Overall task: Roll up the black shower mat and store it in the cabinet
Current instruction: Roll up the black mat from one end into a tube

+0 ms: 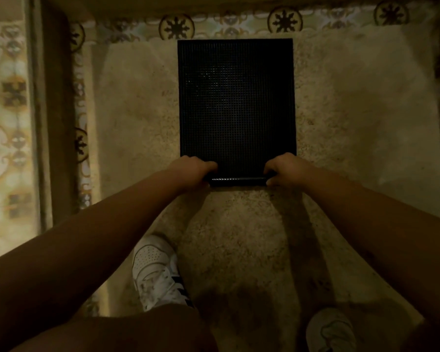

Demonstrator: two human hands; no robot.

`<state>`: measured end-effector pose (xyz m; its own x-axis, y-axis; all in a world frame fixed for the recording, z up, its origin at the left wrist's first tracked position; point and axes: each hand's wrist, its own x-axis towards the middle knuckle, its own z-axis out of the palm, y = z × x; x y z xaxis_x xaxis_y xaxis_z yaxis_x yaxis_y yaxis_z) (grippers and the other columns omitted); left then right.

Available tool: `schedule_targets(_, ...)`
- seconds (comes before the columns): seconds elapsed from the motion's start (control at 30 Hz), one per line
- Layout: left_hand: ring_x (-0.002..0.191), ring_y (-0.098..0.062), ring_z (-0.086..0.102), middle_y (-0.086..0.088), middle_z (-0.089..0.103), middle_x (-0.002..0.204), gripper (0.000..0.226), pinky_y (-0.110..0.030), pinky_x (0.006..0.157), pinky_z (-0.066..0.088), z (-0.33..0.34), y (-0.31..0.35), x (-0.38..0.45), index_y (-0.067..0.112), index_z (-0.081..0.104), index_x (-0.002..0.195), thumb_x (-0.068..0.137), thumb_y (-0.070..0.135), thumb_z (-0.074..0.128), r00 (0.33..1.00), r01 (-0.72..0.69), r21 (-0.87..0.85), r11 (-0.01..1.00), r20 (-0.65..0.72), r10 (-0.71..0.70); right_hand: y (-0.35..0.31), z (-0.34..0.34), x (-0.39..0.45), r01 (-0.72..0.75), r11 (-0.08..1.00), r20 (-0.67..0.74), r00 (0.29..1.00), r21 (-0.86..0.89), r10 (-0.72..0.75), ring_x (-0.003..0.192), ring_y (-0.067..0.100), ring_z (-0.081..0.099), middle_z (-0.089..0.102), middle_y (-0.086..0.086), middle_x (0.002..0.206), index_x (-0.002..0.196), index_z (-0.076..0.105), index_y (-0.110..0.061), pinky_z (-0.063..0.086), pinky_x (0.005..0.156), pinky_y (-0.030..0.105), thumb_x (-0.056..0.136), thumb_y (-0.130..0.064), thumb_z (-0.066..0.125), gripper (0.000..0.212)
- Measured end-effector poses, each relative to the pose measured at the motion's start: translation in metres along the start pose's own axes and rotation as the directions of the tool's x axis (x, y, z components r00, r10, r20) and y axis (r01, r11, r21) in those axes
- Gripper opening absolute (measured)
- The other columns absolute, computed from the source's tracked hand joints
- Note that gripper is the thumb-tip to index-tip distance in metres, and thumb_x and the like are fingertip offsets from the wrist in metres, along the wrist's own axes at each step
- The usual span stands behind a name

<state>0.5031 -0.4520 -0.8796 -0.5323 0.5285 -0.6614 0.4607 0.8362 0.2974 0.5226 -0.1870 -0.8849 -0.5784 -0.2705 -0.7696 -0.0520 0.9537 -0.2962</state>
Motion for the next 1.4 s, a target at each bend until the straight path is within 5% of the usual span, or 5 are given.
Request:
schedule_targets(0.37, 0.107, -0.028, 0.055, -0.009, 0.055, 0.120, 0.038, -0.041, 0.087, 0.049, 0.005, -0.002, 0.002, 0.022, 0.057, 0.128, 0.090, 0.023, 0.061, 1.000, -0.016, -0.054, 0.998, -0.026, 0.015, 0.006, 0.006, 0.004, -0.030, 0.991, -0.097, 0.994, 0.129, 0.043, 0.095, 0.022, 0.056, 0.058, 0.009, 0.112, 0.116, 0.064, -0.012, 0.044, 0.075, 0.027, 0.079, -0.021, 0.076, 0.039)
schedule_targets(0.57, 0.107, -0.028, 0.058, -0.007, 0.061, 0.121, 0.043, -0.038, 0.083, 0.049, 0.008, -0.008, -0.006, 0.022, 0.053, 0.129, 0.087, 0.025, 0.064, 0.991, -0.053, -0.094, 0.994, -0.128, 0.041, 0.010, 0.005, 0.006, -0.069, 0.956, -0.104, 0.989, 0.287, 0.102, 0.076, 0.015, 0.053, 0.055, -0.004, 0.085, 0.078, 0.056, -0.022, 0.037, 0.053, 0.024, 0.071, -0.018, 0.082, 0.028)
schedule_targets(0.8, 0.093, -0.030, 0.058, -0.007, 0.065, 0.097, 0.033, -0.040, 0.076, 0.038, 0.023, -0.009, -0.019, 0.025, 0.060, 0.121, 0.088, 0.025, 0.059, 0.930, -0.118, 0.264, 0.957, -0.307, 0.200, 0.011, 0.002, 0.008, -0.069, 0.948, -0.081, 0.992, 0.310, 0.098, 0.071, 0.010, 0.052, 0.057, -0.005, 0.081, 0.077, 0.060, -0.021, 0.038, 0.052, 0.023, 0.071, -0.020, 0.082, 0.023)
schedule_targets(1.1, 0.113, -0.034, 0.049, -0.012, 0.055, 0.129, 0.049, -0.046, 0.085, 0.039, 0.039, 0.006, -0.023, 0.014, 0.042, 0.139, 0.091, 0.023, 0.049, 0.953, -0.002, 0.298, 0.954, -0.287, 0.092, 0.013, 0.007, 0.008, -0.085, 0.936, -0.167, 0.975, 0.343, 0.149, 0.087, 0.018, 0.057, 0.060, 0.002, 0.092, 0.093, 0.070, -0.014, 0.045, 0.071, 0.027, 0.072, -0.022, 0.082, 0.026)
schedule_targets(1.4, 0.134, -0.037, 0.029, -0.021, 0.026, 0.153, 0.062, -0.049, 0.097, 0.035, 0.050, 0.017, -0.016, 0.008, 0.021, 0.149, 0.094, 0.033, 0.037, 0.961, 0.155, 0.399, 0.904, -0.274, -0.044, 0.017, 0.012, 0.006, -0.049, 0.893, -0.275, 0.943, 0.447, 0.189, 0.071, 0.018, 0.052, 0.057, 0.002, 0.078, 0.079, 0.058, -0.012, 0.036, 0.053, 0.027, 0.072, -0.022, 0.082, 0.027)
